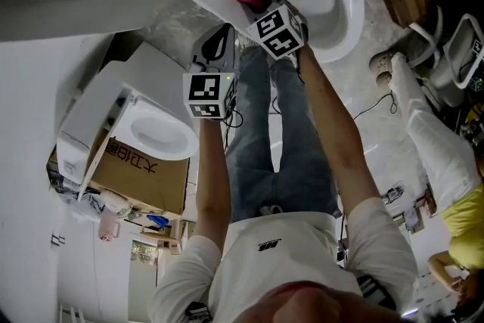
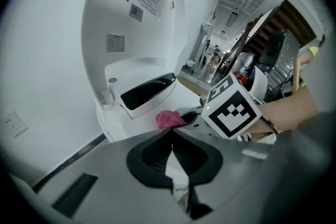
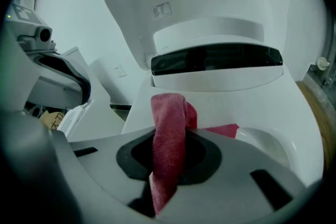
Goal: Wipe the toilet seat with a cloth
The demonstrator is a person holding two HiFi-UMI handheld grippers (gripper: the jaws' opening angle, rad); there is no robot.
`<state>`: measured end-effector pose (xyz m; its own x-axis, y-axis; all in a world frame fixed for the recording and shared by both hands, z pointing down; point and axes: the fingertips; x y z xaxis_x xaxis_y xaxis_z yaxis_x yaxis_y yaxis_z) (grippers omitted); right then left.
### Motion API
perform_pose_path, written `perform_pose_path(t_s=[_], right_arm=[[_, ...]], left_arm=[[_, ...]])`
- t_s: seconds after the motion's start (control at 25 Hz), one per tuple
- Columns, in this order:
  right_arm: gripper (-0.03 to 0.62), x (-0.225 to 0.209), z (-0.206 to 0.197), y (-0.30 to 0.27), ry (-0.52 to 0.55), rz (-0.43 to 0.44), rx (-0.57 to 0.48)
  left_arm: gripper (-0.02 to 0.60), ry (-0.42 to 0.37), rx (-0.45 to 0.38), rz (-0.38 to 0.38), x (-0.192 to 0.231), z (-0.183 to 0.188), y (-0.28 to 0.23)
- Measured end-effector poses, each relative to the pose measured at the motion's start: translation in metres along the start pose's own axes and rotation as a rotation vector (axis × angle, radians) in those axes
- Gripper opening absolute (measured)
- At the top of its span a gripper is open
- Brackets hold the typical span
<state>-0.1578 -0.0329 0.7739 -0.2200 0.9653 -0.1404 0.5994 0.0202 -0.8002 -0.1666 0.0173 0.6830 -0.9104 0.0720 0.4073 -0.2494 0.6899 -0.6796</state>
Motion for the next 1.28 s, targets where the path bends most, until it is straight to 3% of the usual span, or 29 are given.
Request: perform_pose_path(t_s=[0.84,1.0,1.28], right_arm=[[0.051,0.074,-0.055,0.039,0.039,0.084,0.023],[0.051,0.081,-0.066,0.064,-0.014,0.08,0.021],[0.051,0.065,-0.068,0.146,-0.144,-0.017,-0.064]], left_arm=[[0.011,-0.034,-0.005,0.025,-0.038,-0.035,0.044],[0.011,-0.045,-0.003,0.028,-0.053,-0.035,0.057],[0.011,-0.111,-0.035,-0.007,-0.094,0.001,0.073]])
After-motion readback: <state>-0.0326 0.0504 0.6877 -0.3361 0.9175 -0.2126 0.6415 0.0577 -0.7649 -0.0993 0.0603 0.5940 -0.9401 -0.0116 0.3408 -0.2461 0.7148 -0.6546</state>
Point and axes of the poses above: the fingertips, and each gripper's own axes: y backward along the fingers, x to its left, z out of its top, and after that the axes turned 7 degrees about y, right-handed
